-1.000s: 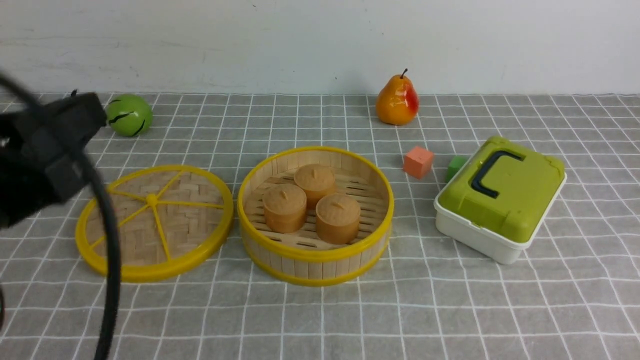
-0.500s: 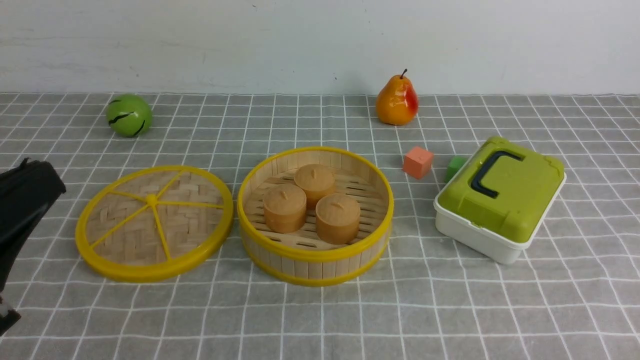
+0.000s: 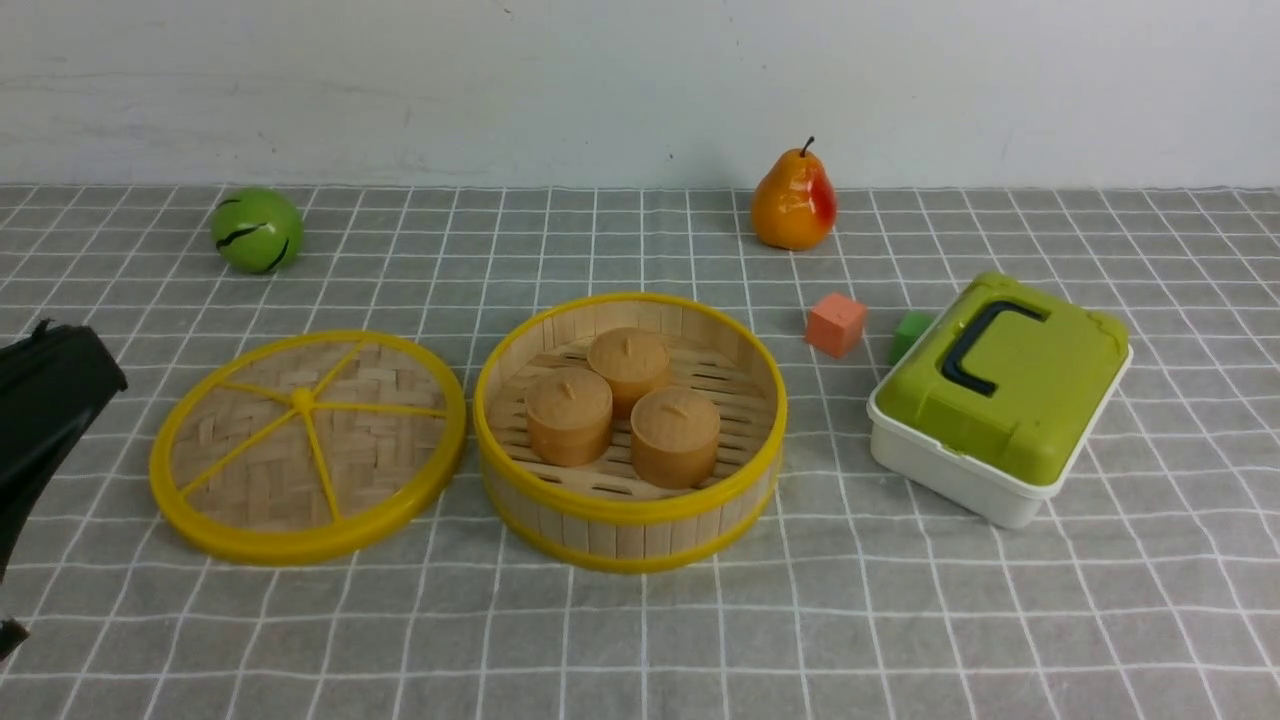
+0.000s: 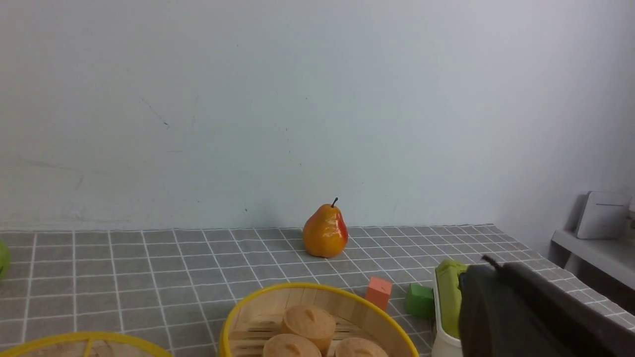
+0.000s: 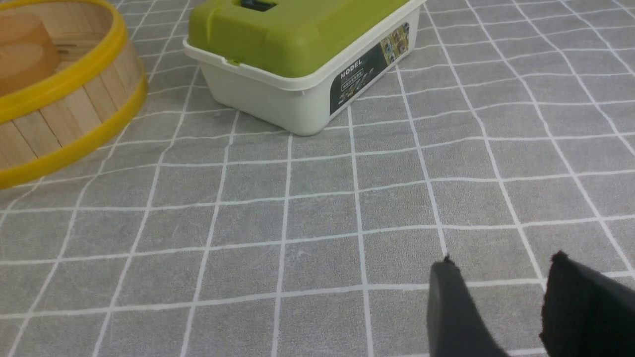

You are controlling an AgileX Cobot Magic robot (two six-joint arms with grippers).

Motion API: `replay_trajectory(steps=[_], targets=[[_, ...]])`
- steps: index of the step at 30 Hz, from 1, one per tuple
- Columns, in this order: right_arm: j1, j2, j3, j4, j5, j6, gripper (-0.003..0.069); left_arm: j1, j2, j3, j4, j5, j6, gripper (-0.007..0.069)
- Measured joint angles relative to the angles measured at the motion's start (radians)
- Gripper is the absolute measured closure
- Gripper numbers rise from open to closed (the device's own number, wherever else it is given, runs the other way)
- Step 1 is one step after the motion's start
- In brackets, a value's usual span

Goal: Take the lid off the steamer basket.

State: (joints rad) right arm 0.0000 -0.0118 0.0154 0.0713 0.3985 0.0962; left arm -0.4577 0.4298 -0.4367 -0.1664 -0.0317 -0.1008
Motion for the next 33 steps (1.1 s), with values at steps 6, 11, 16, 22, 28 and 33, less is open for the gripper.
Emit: replay_trajectory(steps=[6, 11, 16, 22, 28, 33], targets=[[0.0, 0.0, 0.0, 0.0, 0.0, 0.0, 0.0417, 0.0, 0.0, 0.0, -0.007, 0.011, 0.0, 0.0637], [0.0, 0.0, 0.0, 0.0, 0.0, 0.0, 0.0417, 0.0, 0.0, 0.0, -0.007, 0.011, 0.023, 0.0637], [0.0, 0.0, 0.0, 0.0, 0.0, 0.0, 0.0417, 0.002, -0.018, 0.039, 0.0, 0.006, 0.167, 0.0637], [0.0, 0.0, 0.0, 0.0, 0.0, 0.0, 0.0417, 0.086, -0.157, 0.155, 0.052, 0.026, 0.184, 0.0637], [0.0, 0.0, 0.0, 0.0, 0.0, 0.0, 0.0417, 0.246, -0.38, 0.287, 0.084, 0.07, 0.101, 0.0637], [0.0, 0.0, 0.0, 0.0, 0.0, 0.0, 0.0417, 0.368, -0.441, 0.428, 0.081, 0.12, 0.033, 0.0637]])
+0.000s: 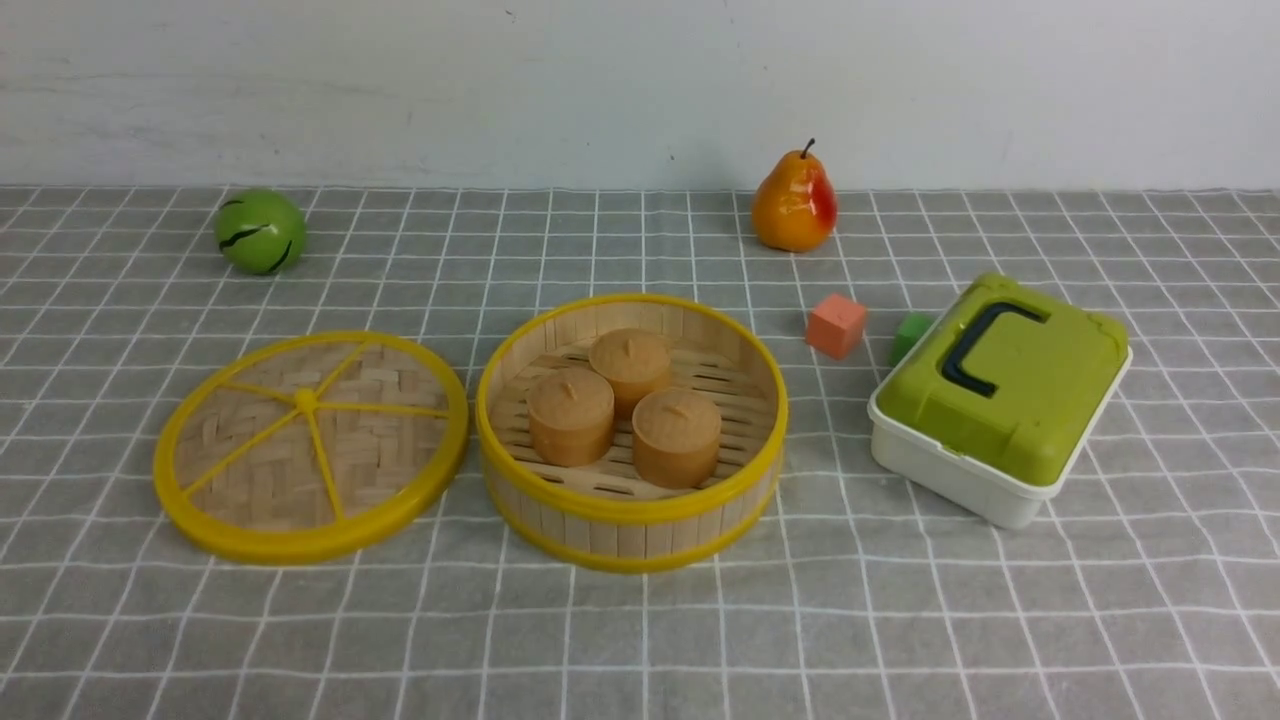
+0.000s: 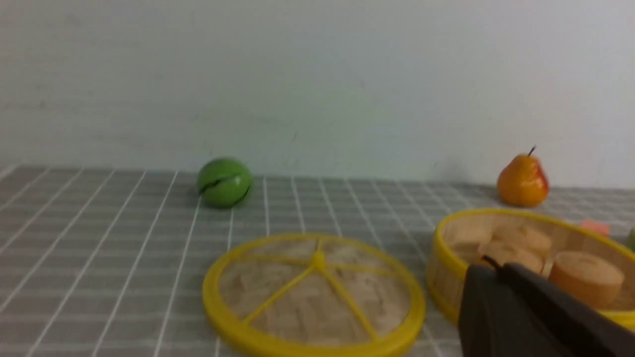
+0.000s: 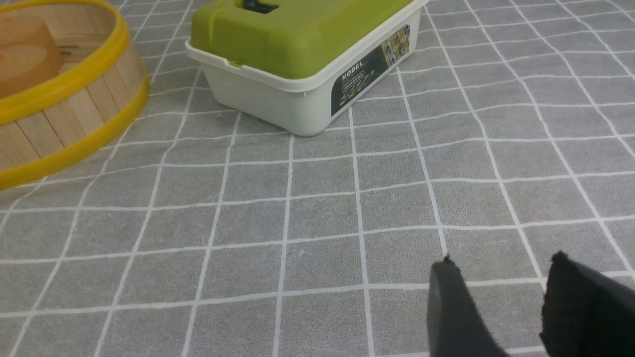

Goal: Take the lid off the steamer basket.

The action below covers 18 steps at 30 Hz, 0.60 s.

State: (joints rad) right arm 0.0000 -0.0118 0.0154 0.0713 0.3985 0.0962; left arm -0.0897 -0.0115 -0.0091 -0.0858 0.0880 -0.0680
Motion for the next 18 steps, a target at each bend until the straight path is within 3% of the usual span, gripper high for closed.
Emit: replay_trajectory(steps=[7, 18], targets=[[0.0, 0.0, 0.0, 0.0, 0.0, 0.0, 0.0417, 0.01, 0.0, 0.04, 0.007, 0.277, -0.108, 0.0637], [0.0, 0.0, 0.0, 0.0, 0.0, 0.0, 0.0417, -0.019, 0.0, 0.041, 0.015, 0.306, -0.048, 0.0637]])
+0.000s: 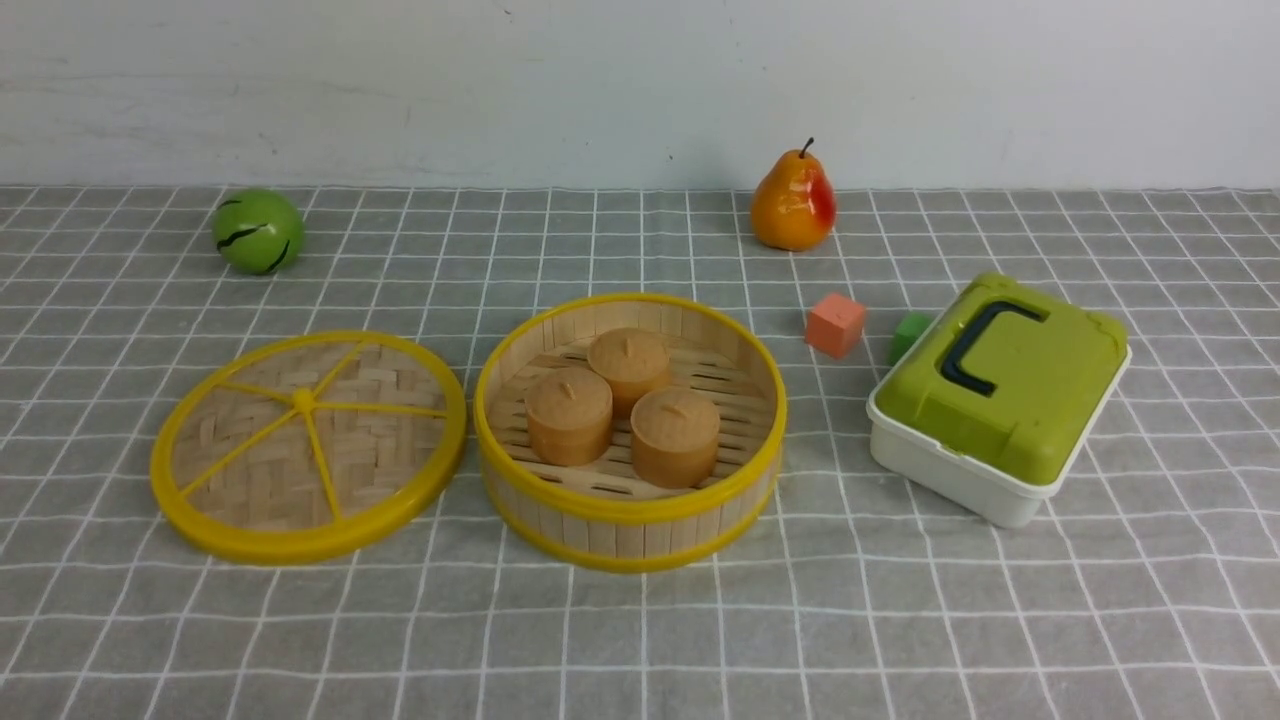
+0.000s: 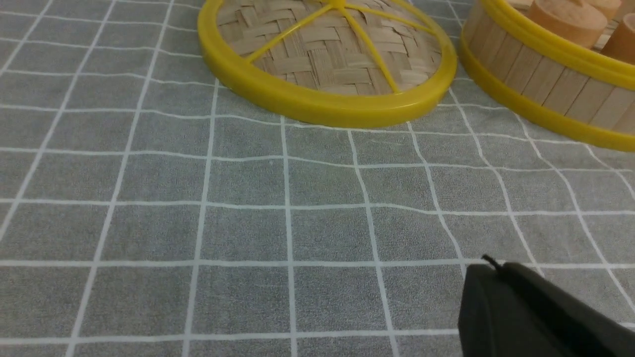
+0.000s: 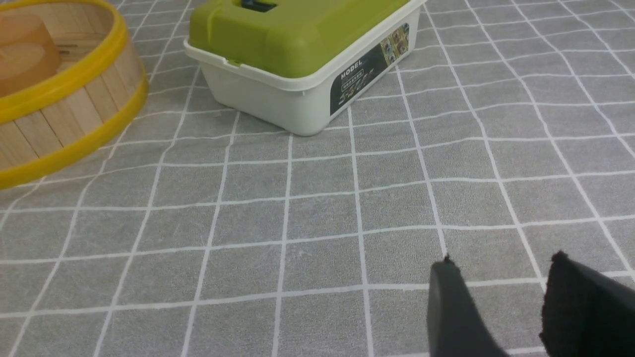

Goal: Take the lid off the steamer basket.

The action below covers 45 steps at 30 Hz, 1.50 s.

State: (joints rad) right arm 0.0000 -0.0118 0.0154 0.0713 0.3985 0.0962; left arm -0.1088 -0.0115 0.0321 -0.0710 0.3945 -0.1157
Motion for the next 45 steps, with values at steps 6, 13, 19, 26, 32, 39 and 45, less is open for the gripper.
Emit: replay_trajectory(steps=[6, 13, 19, 26, 32, 39, 45], targets=[[0.0, 0.0, 0.0, 0.0, 0.0, 0.0, 0.0417, 0.0, 0.0, 0.0, 0.0, 0.0, 0.004, 0.0637], [0.0, 0.0, 0.0, 0.0, 0.0, 0.0, 0.0417, 0.0, 0.0, 0.0, 0.0, 0.0, 0.007, 0.0637], [0.0, 0.0, 0.0, 0.0, 0.0, 0.0, 0.0417, 0.0, 0.0, 0.0, 0.0, 0.0, 0.007, 0.0636], [0.0, 0.0, 0.0, 0.0, 0.0, 0.0, 0.0417, 0.0, 0.0, 0.0, 0.0, 0.0, 0.008, 0.0633], [0.0, 0.0, 0.0, 0.0, 0.0, 0.0, 0.0418, 0.0, 0.0, 0.0, 0.0, 0.0, 0.008, 0.0627], [0.0, 0.0, 0.0, 0.0, 0.0, 0.0, 0.0418, 0.0, 0.0, 0.0, 0.0, 0.0, 0.008, 0.062], [0.0, 0.0, 0.0, 0.0, 0.0, 0.0, 0.0418, 0.0, 0.0, 0.0, 0.0, 0.0, 0.008, 0.0612]])
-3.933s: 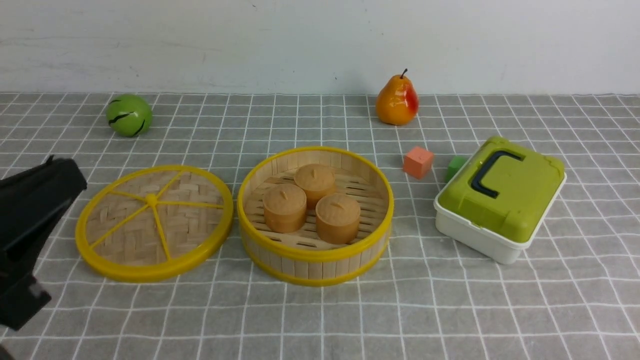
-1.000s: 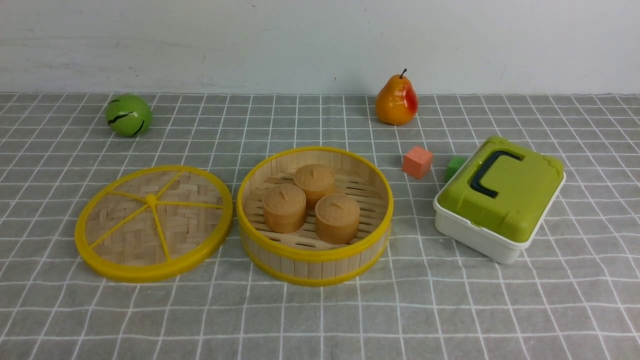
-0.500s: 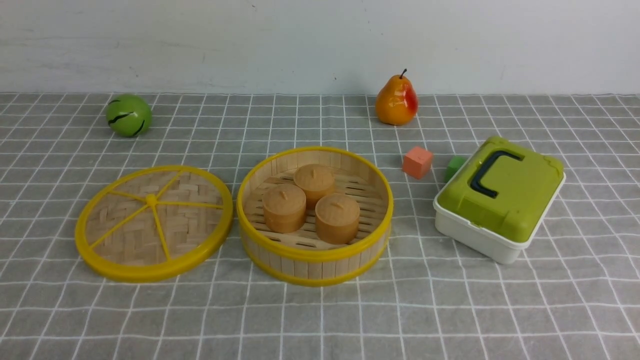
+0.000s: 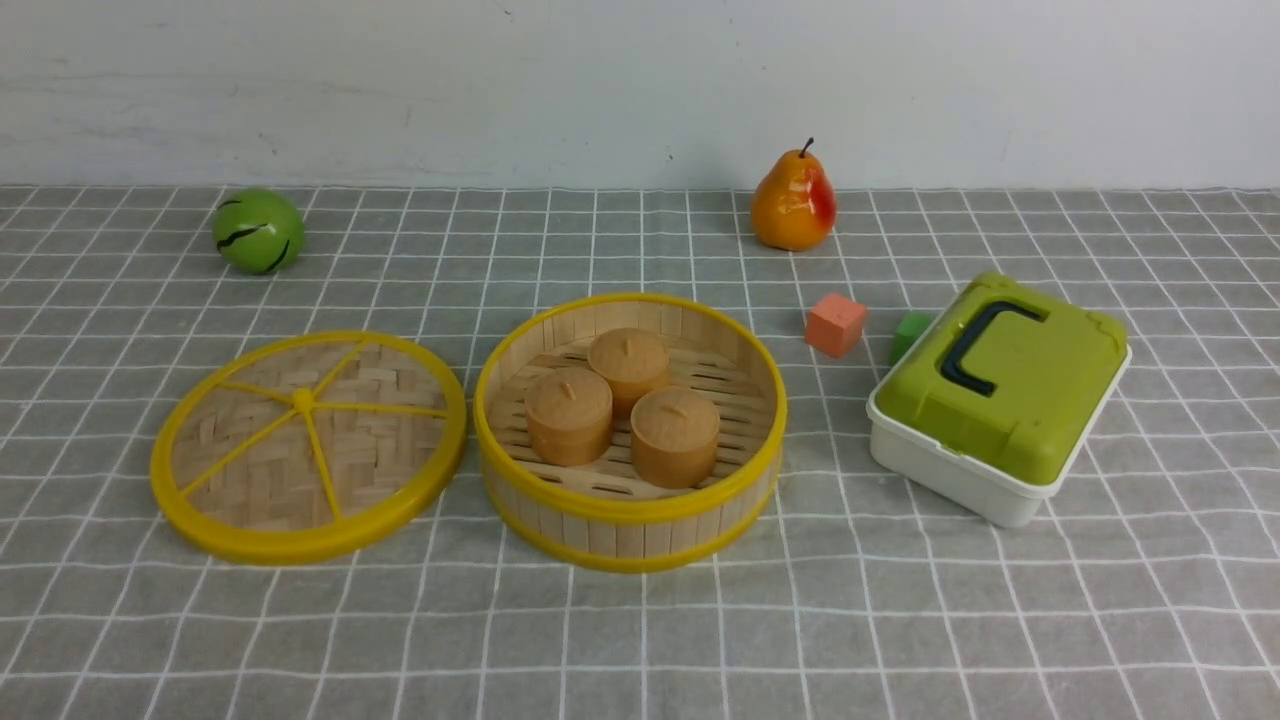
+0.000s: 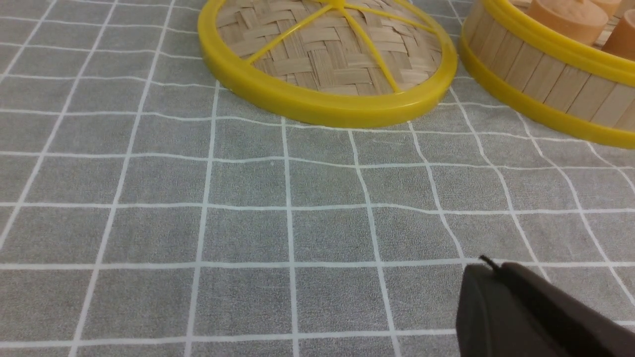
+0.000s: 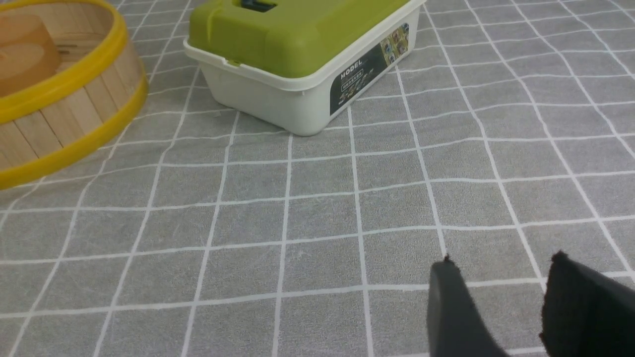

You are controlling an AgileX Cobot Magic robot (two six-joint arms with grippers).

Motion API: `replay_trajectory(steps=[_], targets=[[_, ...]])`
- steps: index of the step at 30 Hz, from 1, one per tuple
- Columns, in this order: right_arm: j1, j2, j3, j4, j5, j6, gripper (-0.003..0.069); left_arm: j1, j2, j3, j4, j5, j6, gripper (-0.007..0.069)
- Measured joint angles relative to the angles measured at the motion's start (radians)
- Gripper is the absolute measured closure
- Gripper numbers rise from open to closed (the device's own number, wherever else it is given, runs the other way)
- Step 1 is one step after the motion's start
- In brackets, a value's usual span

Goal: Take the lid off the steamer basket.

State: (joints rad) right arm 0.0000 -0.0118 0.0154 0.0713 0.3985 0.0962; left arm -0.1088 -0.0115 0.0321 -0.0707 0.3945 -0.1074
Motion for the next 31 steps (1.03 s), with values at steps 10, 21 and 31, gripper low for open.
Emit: replay_trajectory(steps=[10, 21, 31], targets=[[0.0, 0.0, 0.0, 0.0, 0.0, 0.0, 0.0418, 0.0, 0.0, 0.0, 0.0, 0.0, 0.0, 0.0601], [0.0, 0.0, 0.0, 0.0, 0.0, 0.0, 0.0416, 0.0, 0.0, 0.0, 0.0, 0.0, 0.0, 0.0589], [0.0, 0.0, 0.0, 0.0, 0.0, 0.0, 0.0416, 0.0, 0.0, 0.0, 0.0, 0.0, 0.0, 0.0582]])
